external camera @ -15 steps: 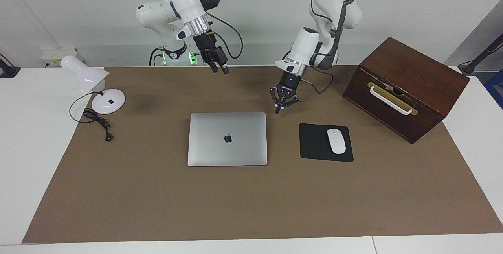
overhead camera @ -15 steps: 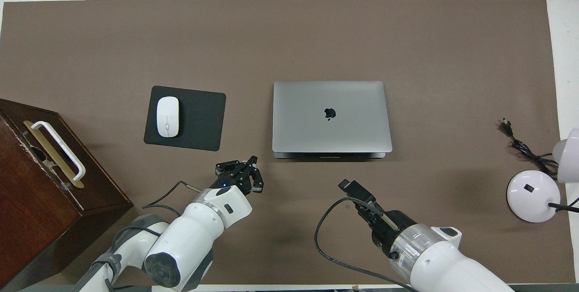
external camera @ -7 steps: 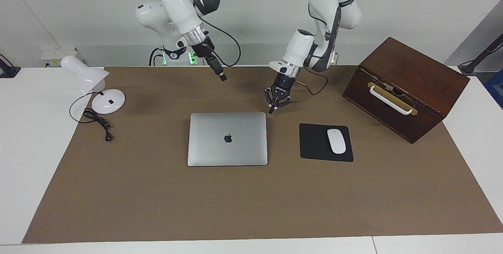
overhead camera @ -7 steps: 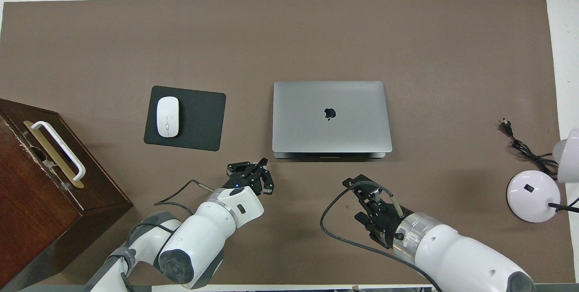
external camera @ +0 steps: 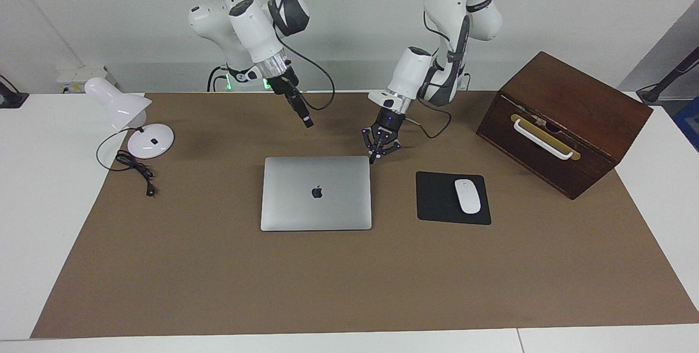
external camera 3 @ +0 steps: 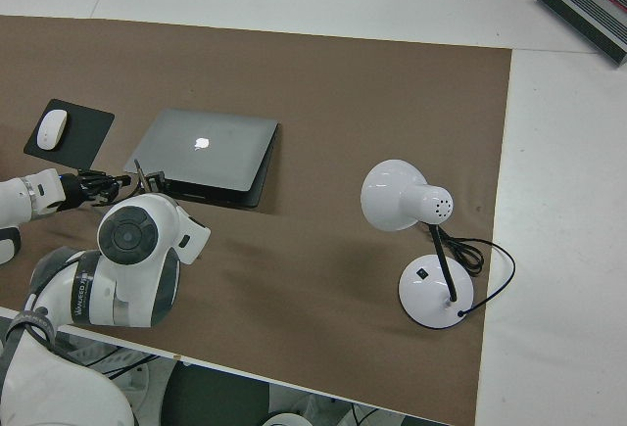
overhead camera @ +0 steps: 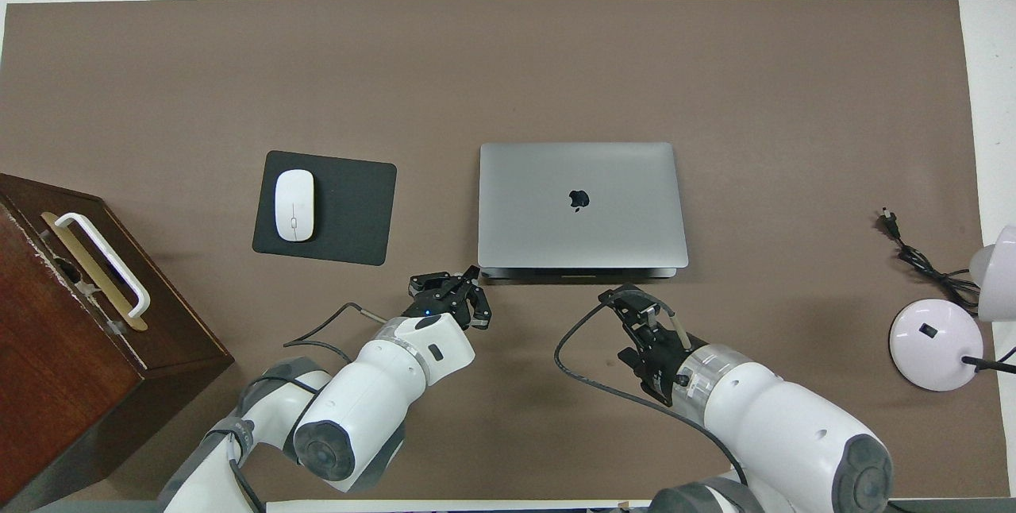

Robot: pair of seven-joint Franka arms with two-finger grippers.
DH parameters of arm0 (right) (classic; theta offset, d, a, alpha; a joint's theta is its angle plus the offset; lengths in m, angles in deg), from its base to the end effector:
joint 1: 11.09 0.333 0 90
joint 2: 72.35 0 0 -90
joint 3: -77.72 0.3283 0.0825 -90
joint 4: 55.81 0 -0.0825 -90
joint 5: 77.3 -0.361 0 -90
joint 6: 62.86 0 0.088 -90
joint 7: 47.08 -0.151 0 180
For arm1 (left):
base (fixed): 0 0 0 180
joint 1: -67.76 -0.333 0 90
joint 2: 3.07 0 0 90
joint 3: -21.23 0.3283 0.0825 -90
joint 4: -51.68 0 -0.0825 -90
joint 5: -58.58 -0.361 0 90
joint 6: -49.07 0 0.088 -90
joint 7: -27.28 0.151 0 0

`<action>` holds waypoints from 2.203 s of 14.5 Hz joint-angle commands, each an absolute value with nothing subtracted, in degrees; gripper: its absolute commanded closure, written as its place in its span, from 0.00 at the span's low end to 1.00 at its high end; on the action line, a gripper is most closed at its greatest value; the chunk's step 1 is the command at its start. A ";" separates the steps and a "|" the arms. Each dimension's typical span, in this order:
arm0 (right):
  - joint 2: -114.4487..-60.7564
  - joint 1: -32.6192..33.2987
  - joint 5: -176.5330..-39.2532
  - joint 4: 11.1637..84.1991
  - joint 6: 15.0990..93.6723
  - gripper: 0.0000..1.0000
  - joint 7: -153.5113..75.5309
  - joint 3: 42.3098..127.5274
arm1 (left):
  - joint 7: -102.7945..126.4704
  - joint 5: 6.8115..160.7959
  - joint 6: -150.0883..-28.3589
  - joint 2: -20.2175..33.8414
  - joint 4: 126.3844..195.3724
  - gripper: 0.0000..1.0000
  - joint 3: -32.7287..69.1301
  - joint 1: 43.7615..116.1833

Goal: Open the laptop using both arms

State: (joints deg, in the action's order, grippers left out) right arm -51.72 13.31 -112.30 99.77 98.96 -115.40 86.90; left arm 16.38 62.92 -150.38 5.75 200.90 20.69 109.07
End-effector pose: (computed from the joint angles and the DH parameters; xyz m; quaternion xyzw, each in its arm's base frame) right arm 0.3604 0.2117 0.3724 -0.8123 0.5211 -0.0425 0.2584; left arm 0.3858 -0.3320 0.2856 0.9110 -0.2126 0.3158 0.1583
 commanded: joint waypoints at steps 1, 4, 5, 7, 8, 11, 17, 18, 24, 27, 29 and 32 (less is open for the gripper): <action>-55.64 13.17 -113.43 98.62 105.94 0.00 -108.37 87.12 | 16.65 63.76 -151.67 8.17 198.73 1.00 21.49 110.21; -58.89 13.09 -113.43 98.35 112.81 0.00 -103.26 87.12 | 16.56 63.76 -151.67 10.19 196.62 1.00 21.49 110.21; -59.77 13.08 -113.43 98.27 115.09 0.00 -100.98 87.12 | 16.56 63.76 -151.67 10.29 196.35 1.00 21.49 110.21; -61.44 13.35 -113.51 98.27 118.97 0.00 -99.64 87.21 | 16.56 63.68 -151.67 10.37 196.26 1.00 21.49 110.21; -62.15 14.04 -113.51 98.27 120.12 0.00 -99.55 87.21 | 16.56 63.68 -151.67 10.46 195.83 1.00 21.49 110.21; -65.48 16.77 -113.60 98.35 125.83 0.00 -99.81 87.21 | 16.56 63.68 -151.67 11.60 195.03 1.00 21.49 110.21; -69.09 17.39 -113.51 98.18 129.43 0.00 -99.81 87.30 | 17.00 63.24 -151.67 13.71 193.98 1.00 21.49 109.86; -70.32 17.83 -113.51 98.18 131.10 0.00 -99.81 87.30 | 17.00 63.24 -151.67 13.98 193.89 1.00 21.49 109.86; -74.45 18.36 -113.51 95.64 132.26 0.00 -99.99 87.30 | 17.17 63.15 -151.67 14.24 193.71 1.00 21.58 109.86; -75.34 18.45 -113.51 95.36 133.66 0.00 -100.16 87.30 | 17.87 63.15 -151.67 14.94 193.62 1.00 21.67 109.86; -75.43 18.36 -113.51 95.19 133.23 0.00 -100.08 87.30 | 18.23 63.15 -151.67 15.03 193.45 1.00 21.67 109.86; -75.95 18.27 -113.51 93.70 132.70 0.00 -99.90 87.30 | 18.67 63.15 -151.67 15.64 193.45 1.00 21.67 109.94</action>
